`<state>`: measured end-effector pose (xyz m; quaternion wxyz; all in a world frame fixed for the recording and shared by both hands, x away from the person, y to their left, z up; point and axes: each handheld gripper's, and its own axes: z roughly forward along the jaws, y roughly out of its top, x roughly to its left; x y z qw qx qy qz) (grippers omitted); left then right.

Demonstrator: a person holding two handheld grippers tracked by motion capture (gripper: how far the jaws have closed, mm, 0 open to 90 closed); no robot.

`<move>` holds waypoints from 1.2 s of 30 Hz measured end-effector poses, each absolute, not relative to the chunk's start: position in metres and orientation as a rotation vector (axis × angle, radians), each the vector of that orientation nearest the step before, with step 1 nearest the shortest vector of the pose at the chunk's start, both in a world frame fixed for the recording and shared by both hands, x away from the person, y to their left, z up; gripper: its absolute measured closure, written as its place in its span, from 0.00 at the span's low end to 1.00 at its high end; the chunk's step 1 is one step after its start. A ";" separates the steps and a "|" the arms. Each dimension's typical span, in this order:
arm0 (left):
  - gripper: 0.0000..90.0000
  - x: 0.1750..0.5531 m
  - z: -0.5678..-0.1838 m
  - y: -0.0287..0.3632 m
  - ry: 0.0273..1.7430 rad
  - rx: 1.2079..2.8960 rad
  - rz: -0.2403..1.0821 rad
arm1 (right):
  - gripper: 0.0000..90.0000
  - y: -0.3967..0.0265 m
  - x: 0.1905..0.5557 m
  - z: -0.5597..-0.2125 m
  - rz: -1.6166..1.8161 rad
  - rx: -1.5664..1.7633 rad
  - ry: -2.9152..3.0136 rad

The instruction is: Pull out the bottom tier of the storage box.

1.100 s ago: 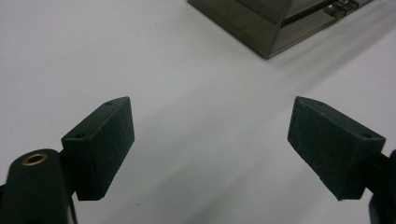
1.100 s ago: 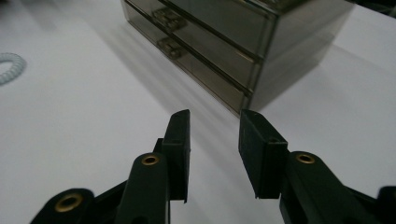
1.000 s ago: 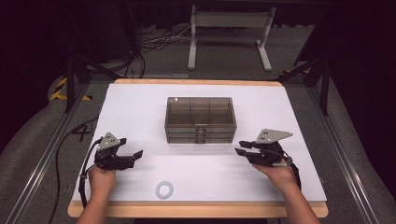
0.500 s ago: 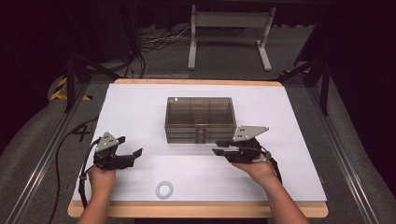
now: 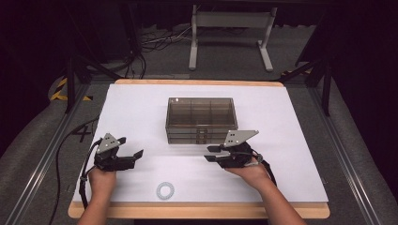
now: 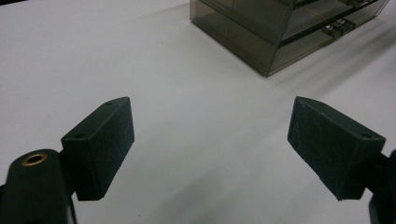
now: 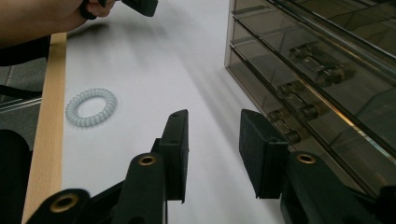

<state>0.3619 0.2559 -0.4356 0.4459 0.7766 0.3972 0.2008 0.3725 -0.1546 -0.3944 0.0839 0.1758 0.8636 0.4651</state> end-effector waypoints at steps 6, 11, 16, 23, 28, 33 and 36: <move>0.17 0.357 -0.436 0.259 0.985 1.933 0.522 | 0.70 -0.142 0.374 -0.398 1.414 0.488 2.599; 0.17 0.359 -0.438 0.258 0.992 1.941 0.528 | 0.71 -0.134 0.371 -0.404 1.411 0.465 2.623; 0.17 0.360 -0.438 0.255 0.980 1.945 0.526 | 0.71 -0.131 0.372 -0.407 1.430 0.461 2.619; 0.17 0.361 -0.438 0.254 0.981 1.955 0.531 | 0.71 -0.125 0.370 -0.415 1.420 0.370 2.640; 0.17 0.362 -0.438 0.254 0.983 1.959 0.533 | 0.71 -0.123 0.369 -0.418 1.403 0.357 2.627; 0.17 0.362 -0.438 0.253 0.978 1.962 0.536 | 0.72 -0.117 0.371 -0.426 1.409 0.337 2.644; 0.17 0.362 -0.439 0.253 0.982 1.961 0.536 | 0.72 -0.112 0.374 -0.430 1.420 0.355 2.657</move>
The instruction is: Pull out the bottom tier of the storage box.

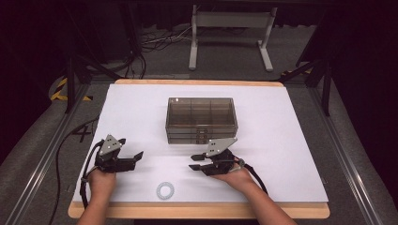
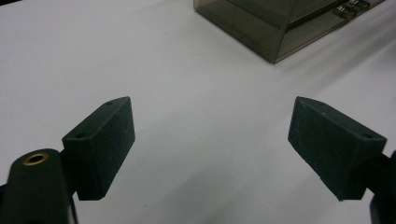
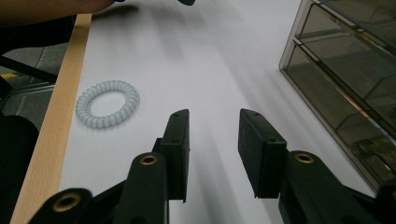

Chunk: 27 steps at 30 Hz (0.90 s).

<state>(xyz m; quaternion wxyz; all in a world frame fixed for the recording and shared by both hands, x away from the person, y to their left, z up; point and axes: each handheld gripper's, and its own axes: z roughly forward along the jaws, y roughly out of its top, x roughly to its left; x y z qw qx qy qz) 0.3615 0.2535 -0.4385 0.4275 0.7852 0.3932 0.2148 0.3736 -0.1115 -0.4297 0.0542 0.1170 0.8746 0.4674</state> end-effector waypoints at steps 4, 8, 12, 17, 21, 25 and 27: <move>0.17 0.362 -0.439 0.254 0.983 1.963 0.536 | 0.72 -0.104 0.372 -0.434 1.370 0.294 2.669; 0.17 0.362 -0.439 0.253 0.982 1.965 0.536 | 0.71 -0.102 0.372 -0.436 1.337 0.257 2.681; 0.17 0.361 -0.439 0.253 0.980 1.971 0.543 | 0.71 -0.103 0.370 -0.436 1.310 0.235 2.661; 0.17 0.362 -0.439 0.253 0.980 1.971 0.545 | 0.72 -0.105 0.367 -0.437 1.295 0.155 2.601; 0.17 0.362 -0.439 0.253 0.979 1.971 0.544 | 0.73 -0.109 0.364 -0.441 1.312 0.104 2.551; 0.17 0.362 -0.439 0.253 0.980 1.970 0.545 | 0.73 -0.110 0.362 -0.443 1.303 0.049 2.517; 0.17 0.362 -0.439 0.253 0.980 1.968 0.544 | 0.73 -0.110 0.360 -0.445 1.283 -0.010 2.508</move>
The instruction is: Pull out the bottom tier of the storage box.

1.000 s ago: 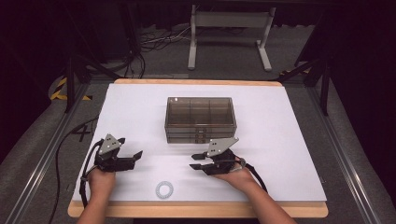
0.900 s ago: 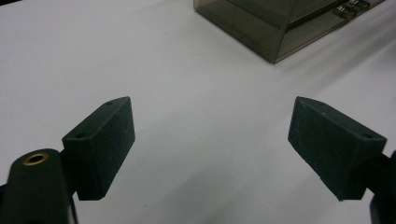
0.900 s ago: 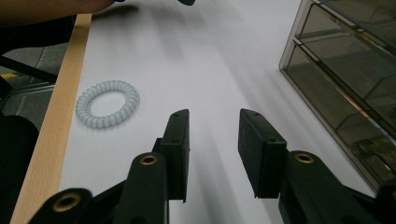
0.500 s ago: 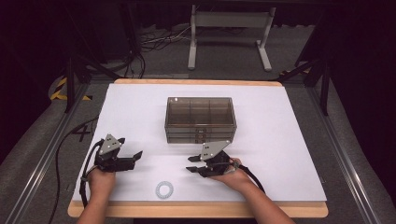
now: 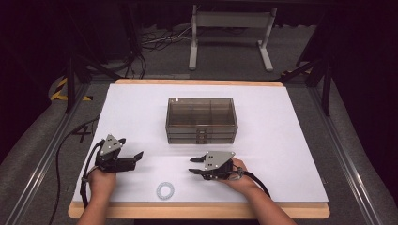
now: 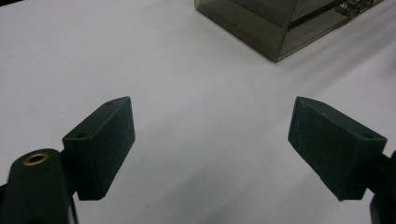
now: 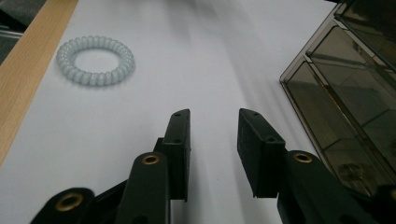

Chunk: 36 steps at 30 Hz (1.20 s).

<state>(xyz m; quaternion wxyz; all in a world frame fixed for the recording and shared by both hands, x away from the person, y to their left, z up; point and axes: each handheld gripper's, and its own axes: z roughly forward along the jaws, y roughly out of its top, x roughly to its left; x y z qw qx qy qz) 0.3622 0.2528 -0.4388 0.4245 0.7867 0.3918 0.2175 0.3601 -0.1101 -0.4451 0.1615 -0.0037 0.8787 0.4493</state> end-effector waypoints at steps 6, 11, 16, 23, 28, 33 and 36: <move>0.17 0.362 -0.438 0.253 0.978 1.970 0.549 | 0.73 -0.109 0.357 -0.449 1.212 -0.049 2.481; 0.17 0.363 -0.438 0.252 0.976 1.972 0.548 | 0.71 -0.109 0.353 -0.450 1.150 -0.055 2.443; 0.17 0.363 -0.438 0.252 0.977 1.969 0.548 | 0.72 -0.106 0.350 -0.452 1.110 -0.079 2.430; 0.17 0.363 -0.438 0.252 0.973 1.972 0.551 | 0.72 -0.102 0.344 -0.455 1.027 -0.125 2.384; 0.17 0.364 -0.438 0.252 0.973 1.971 0.552 | 0.72 -0.100 0.340 -0.457 0.968 -0.138 2.346; 0.17 0.364 -0.438 0.252 0.973 1.970 0.554 | 0.74 -0.096 0.334 -0.460 0.873 -0.195 2.280; 0.17 0.364 -0.438 0.252 0.974 1.970 0.553 | 0.74 -0.096 0.332 -0.460 0.848 -0.215 2.261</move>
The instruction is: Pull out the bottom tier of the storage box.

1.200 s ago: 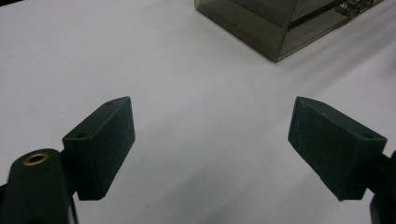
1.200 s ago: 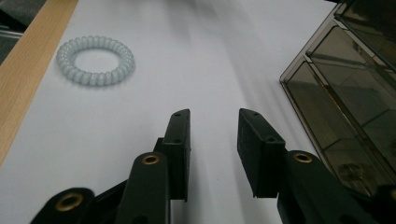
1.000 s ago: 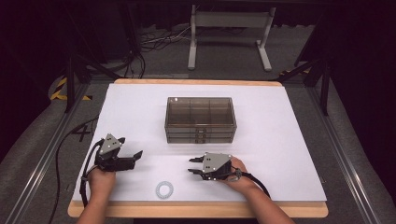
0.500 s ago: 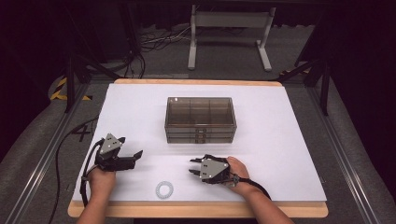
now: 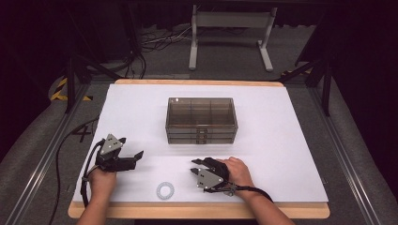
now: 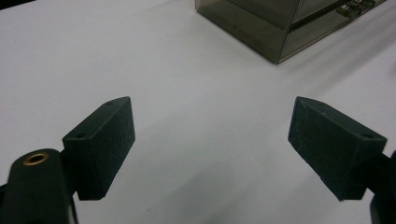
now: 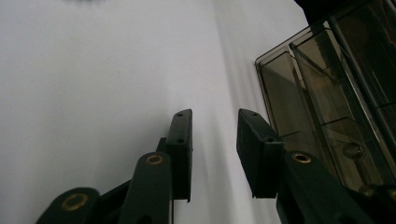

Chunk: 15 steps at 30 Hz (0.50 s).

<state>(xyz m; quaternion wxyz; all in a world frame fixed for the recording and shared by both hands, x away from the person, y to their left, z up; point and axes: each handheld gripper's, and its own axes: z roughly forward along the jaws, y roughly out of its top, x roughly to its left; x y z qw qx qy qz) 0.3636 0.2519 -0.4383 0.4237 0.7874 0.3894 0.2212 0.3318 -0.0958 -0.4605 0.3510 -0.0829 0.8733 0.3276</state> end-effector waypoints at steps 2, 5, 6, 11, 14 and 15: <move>0.17 0.363 -0.438 0.251 0.974 1.970 0.552 | 0.74 -0.095 0.331 -0.461 0.831 -0.232 2.244; 0.17 0.363 -0.438 0.251 0.974 1.970 0.551 | 0.74 -0.095 0.329 -0.462 0.809 -0.243 2.226; 0.17 0.363 -0.438 0.251 0.974 1.970 0.552 | 0.74 -0.094 0.327 -0.463 0.801 -0.235 2.209; 0.17 0.364 -0.439 0.251 0.976 1.969 0.548 | 0.74 -0.093 0.326 -0.461 0.783 -0.238 2.186; 0.17 0.364 -0.439 0.251 0.974 1.974 0.548 | 0.74 -0.092 0.324 -0.460 0.750 -0.235 2.164; 0.17 0.364 -0.439 0.251 0.973 1.975 0.550 | 0.74 -0.091 0.324 -0.460 0.742 -0.238 2.157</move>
